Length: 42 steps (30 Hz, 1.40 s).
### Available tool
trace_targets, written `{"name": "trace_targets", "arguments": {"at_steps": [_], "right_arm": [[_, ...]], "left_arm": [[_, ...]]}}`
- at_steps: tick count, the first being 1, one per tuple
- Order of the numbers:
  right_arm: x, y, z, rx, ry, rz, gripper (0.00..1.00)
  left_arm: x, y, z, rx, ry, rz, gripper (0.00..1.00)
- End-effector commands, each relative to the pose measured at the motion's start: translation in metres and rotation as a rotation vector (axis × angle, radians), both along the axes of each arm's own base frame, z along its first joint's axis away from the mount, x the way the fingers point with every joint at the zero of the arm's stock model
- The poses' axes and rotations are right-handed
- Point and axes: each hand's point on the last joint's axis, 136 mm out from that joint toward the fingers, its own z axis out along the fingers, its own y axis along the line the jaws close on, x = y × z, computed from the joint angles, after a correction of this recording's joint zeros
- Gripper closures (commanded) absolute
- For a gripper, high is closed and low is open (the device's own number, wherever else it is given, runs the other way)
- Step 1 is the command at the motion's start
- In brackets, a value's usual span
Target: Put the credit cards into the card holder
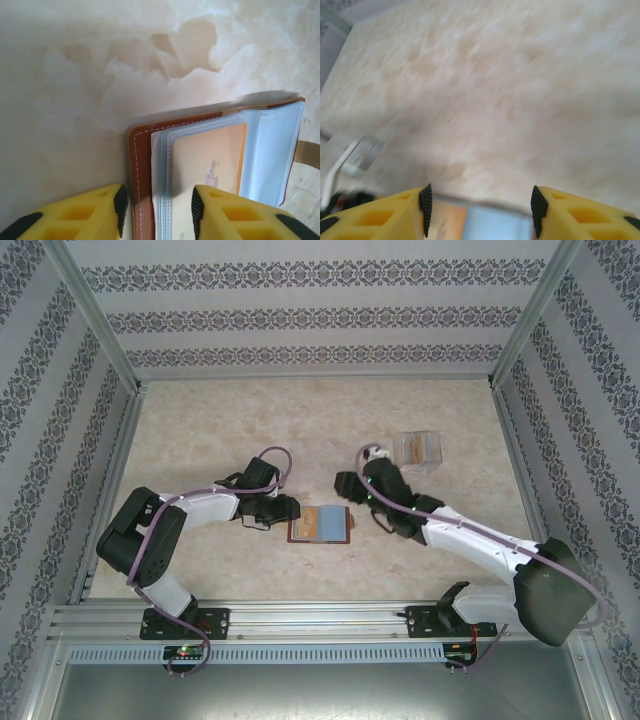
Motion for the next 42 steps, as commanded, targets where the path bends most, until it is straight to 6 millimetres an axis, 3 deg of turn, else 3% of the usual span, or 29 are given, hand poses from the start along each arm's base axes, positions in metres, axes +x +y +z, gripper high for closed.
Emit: {"name": "trace_targets", "arguments": {"at_steps": [1, 4, 8, 11, 12, 14, 18, 21, 24, 30, 37, 42], "right_arm": [[0.027, -0.049, 0.029, -0.175, -0.083, -0.038, 0.37], [0.051, -0.095, 0.038, -0.232, -0.078, -0.131, 0.32], [0.076, -0.144, 0.021, -0.277, 0.020, -0.211, 0.30], [0.082, -0.149, 0.007, -0.275, 0.122, -0.167, 0.31], [0.081, -0.144, 0.006, -0.269, 0.143, -0.143, 0.32], [0.069, -0.113, 0.008, -0.193, 0.181, -0.055, 0.34], [0.015, -0.038, 0.009, -0.114, 0.238, 0.079, 0.35], [-0.030, 0.004, -0.011, -0.080, 0.308, 0.086, 0.36], [-0.063, 0.029, -0.036, -0.077, 0.356, 0.065, 0.36], [-0.095, 0.047, -0.097, -0.102, 0.511, 0.069, 0.35], [-0.098, 0.046, -0.108, -0.093, 0.513, 0.075, 0.35], [-0.097, 0.060, -0.116, -0.059, 0.530, 0.108, 0.49]], "left_arm": [[0.000, 0.012, 0.011, 0.076, -0.038, 0.000, 0.49], [0.003, 0.017, 0.019, 0.096, -0.071, 0.009, 0.39], [0.004, 0.020, 0.031, 0.100, -0.114, 0.008, 0.25], [0.004, 0.016, 0.034, 0.088, -0.122, -0.020, 0.22], [0.003, 0.016, 0.034, 0.090, -0.118, -0.026, 0.21], [0.001, 0.017, 0.032, 0.094, -0.104, -0.032, 0.21], [-0.003, 0.019, 0.023, 0.101, -0.086, -0.027, 0.21], [-0.004, 0.021, 0.017, 0.115, -0.070, -0.020, 0.21], [-0.003, 0.020, 0.013, 0.112, -0.062, -0.015, 0.21], [0.001, 0.016, 0.013, 0.111, -0.050, -0.021, 0.21], [-0.002, 0.018, 0.009, 0.106, -0.043, -0.005, 0.21], [-0.006, 0.018, 0.003, 0.106, -0.025, 0.000, 0.21]]}}
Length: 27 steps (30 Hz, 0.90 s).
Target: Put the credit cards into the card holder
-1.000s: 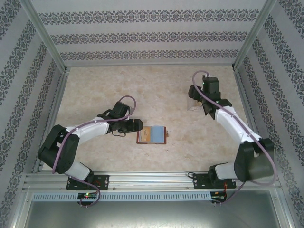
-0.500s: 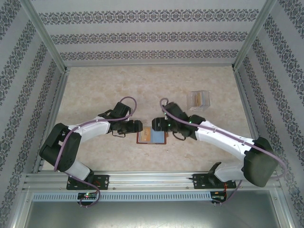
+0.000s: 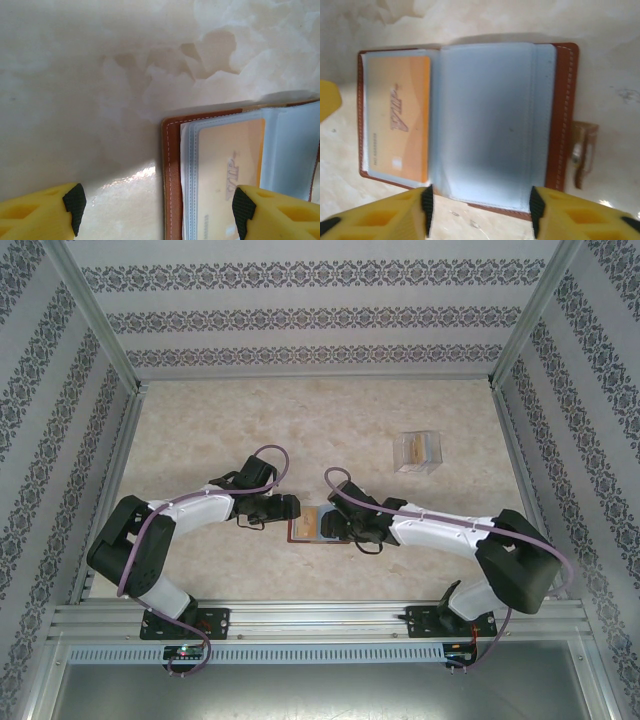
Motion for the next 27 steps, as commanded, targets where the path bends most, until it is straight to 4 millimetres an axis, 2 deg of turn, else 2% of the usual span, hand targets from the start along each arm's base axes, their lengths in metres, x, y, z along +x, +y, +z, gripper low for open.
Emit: {"name": "trace_targets", "arguments": {"at_steps": [1, 5, 11, 27], "right_arm": [[0.001, 0.010, -0.008, 0.040, 0.014, -0.004, 0.51], [0.001, 0.008, -0.018, 0.015, 0.020, -0.004, 0.53], [-0.001, 0.005, -0.025, -0.007, 0.026, -0.010, 0.47], [-0.002, -0.005, -0.017, -0.039, -0.009, -0.025, 0.40]], "left_arm": [[-0.004, 0.000, -0.005, 0.002, 0.016, 0.002, 0.21], [-0.004, 0.000, -0.005, 0.003, 0.014, -0.001, 0.21], [-0.002, -0.002, -0.006, 0.000, 0.018, -0.002, 0.21], [-0.002, -0.004, -0.009, -0.004, 0.033, -0.006, 0.21]]}}
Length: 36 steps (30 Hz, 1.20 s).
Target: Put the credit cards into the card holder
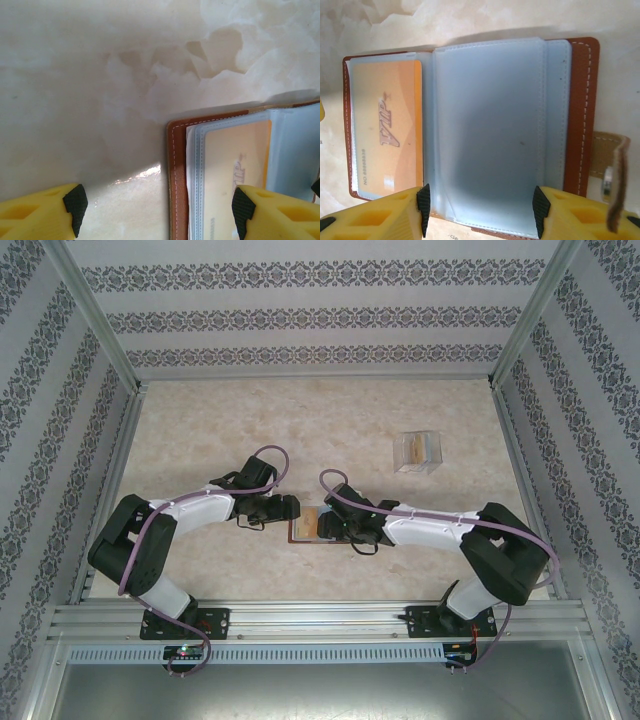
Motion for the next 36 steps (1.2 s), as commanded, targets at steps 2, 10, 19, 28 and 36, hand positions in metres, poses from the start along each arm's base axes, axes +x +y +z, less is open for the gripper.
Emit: {"name": "trace_targets", "arguments": {"at_steps": [2, 10, 19, 28, 36], "right_arm": [[-0.006, -0.009, -0.001, -0.037, -0.007, -0.006, 0.40], [-0.009, -0.008, -0.006, -0.038, -0.005, 0.000, 0.41], [-0.008, -0.002, -0.004, -0.011, -0.013, 0.012, 0.53], [-0.008, 0.003, -0.002, -0.008, -0.015, 0.028, 0.57], [-0.008, -0.003, 0.001, -0.042, -0.025, 0.021, 0.50]], "left_arm": [[-0.001, -0.005, -0.004, -0.012, 0.019, -0.009, 0.21], [-0.001, -0.007, -0.005, -0.019, 0.021, -0.007, 0.21], [-0.002, -0.006, -0.005, -0.015, 0.025, -0.012, 0.22], [-0.003, -0.007, -0.007, -0.018, 0.034, -0.014, 0.22], [-0.004, -0.006, -0.009, -0.017, 0.034, -0.012, 0.22]]}}
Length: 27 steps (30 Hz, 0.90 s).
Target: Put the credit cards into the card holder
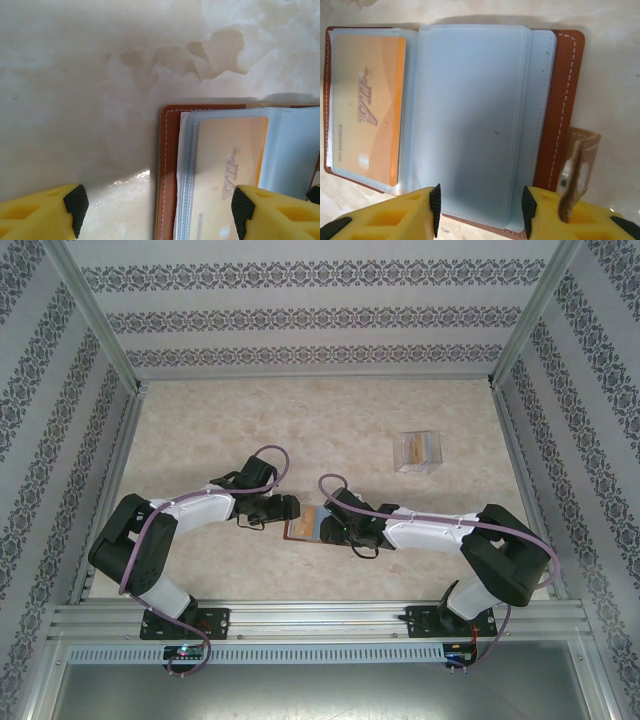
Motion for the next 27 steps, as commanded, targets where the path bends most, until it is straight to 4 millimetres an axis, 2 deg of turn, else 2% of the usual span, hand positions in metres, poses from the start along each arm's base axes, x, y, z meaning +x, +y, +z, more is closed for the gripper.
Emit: {"name": "trace_targets", "arguments": {"at_steps": [1, 27], "right_arm": [[0.000, -0.001, 0.006, -0.023, -0.026, 0.004, 0.50], [0.001, 0.009, 0.005, 0.010, -0.029, 0.019, 0.71]], "left_arm": [[-0.004, -0.006, -0.008, -0.020, 0.032, -0.011, 0.22], [-0.004, -0.007, -0.011, -0.021, 0.038, -0.009, 0.22]]}}
